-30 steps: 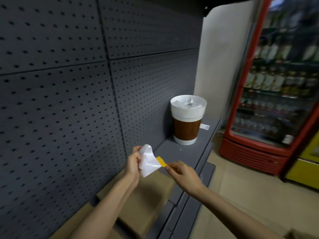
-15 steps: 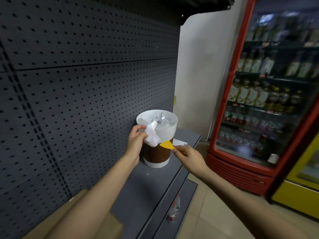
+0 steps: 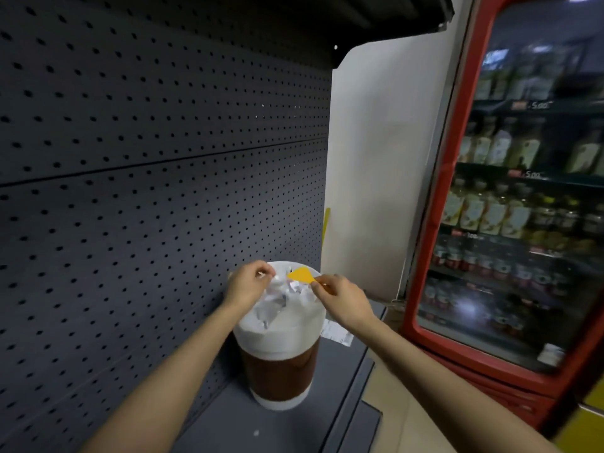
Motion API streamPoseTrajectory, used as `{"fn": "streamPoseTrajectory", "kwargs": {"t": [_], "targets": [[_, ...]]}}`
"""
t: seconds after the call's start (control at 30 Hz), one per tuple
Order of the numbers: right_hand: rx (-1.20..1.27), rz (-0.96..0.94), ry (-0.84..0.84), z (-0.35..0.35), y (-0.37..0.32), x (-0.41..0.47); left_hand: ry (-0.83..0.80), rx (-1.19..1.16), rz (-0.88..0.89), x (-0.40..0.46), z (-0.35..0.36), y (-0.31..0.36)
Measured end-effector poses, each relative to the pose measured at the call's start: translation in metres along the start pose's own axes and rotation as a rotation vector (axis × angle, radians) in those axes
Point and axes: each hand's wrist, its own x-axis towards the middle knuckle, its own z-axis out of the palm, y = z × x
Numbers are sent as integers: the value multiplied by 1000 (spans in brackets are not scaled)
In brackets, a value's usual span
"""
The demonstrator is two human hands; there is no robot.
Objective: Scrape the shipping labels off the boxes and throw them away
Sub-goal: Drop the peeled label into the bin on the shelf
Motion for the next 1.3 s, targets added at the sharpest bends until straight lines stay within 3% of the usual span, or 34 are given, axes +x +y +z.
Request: {"fn": "streamPoseTrajectory", "kwargs": {"t": [0.1, 0.3, 0.5, 0.63, 0.97, 1.17, 1.3], "targets": [[-4, 7, -1, 1, 13, 21, -66, 247, 29, 11, 13, -2], [3, -8, -12, 5, 35, 41, -82, 131, 25, 21, 17, -6], [122, -96, -21, 2, 27, 34, 46, -32, 39, -4, -7, 7], [199, -201, -63, 7, 7, 11, 242, -14, -7, -54, -36, 9], [242, -663, -337, 91, -86, -106, 649, 113, -426, -306, -141, -46], [222, -826, -584, 159, -160, -217, 929, 77, -611, -482, -196, -50], [231, -912, -718, 191, -217, -310, 1031, 116, -737, -597, -231, -43]]}}
